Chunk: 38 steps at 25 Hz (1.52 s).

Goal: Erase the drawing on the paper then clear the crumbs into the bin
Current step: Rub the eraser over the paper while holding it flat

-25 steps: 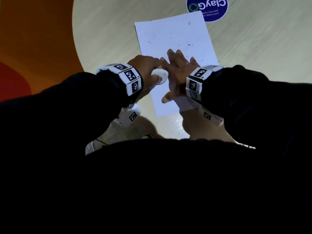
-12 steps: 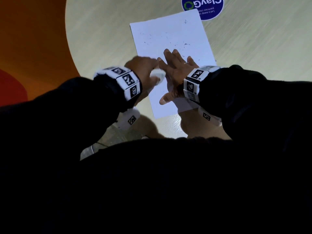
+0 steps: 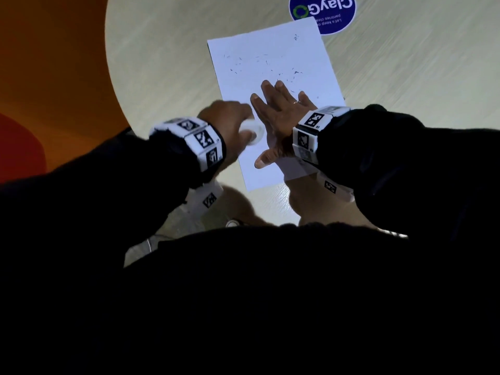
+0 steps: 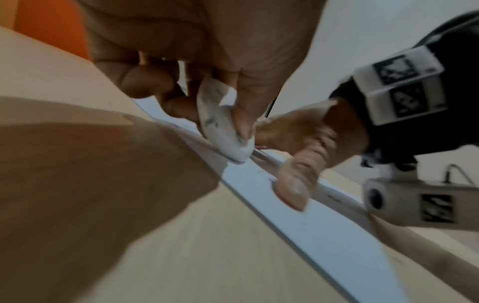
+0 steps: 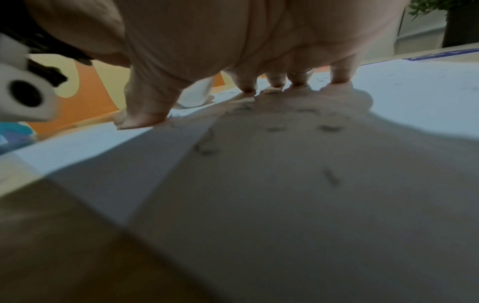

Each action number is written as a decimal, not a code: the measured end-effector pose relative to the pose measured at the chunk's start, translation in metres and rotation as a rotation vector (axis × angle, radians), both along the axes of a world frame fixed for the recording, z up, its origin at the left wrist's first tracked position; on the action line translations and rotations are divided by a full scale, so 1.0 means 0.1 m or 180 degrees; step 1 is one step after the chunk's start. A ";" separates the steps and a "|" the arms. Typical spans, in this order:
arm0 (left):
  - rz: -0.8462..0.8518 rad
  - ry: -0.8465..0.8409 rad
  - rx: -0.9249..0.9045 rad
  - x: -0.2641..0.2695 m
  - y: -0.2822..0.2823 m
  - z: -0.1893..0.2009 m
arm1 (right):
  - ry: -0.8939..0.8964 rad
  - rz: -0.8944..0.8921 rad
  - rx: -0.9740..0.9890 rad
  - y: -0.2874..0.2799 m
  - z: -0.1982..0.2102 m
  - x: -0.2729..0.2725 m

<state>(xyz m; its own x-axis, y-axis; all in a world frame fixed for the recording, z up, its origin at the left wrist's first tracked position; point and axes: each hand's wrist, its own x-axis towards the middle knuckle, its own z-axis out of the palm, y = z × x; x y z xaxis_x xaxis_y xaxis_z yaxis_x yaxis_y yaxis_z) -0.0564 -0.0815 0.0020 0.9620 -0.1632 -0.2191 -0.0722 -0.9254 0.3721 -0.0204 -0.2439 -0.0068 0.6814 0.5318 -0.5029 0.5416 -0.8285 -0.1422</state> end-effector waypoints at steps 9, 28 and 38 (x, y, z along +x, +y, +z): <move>0.0174 -0.0068 0.0130 0.07 0.01 0.05 | -0.0035 0.0012 0.0027 0.00 -0.01 -0.01; 0.0147 0.0093 0.0104 0.13 0.09 0.01 | -0.0063 0.0005 0.0034 0.02 0.03 -0.01; -0.0070 0.0271 0.0106 0.04 0.08 0.01 | -0.0110 -0.0070 0.0136 0.02 -0.02 0.03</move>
<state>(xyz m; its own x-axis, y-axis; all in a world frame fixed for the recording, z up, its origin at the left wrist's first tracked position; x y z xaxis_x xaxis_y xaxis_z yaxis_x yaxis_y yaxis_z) -0.0528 -0.0740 0.0025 0.9359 -0.1752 -0.3057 -0.0619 -0.9359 0.3468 -0.0176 -0.2423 -0.0085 0.7097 0.5369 -0.4562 0.5285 -0.8339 -0.1592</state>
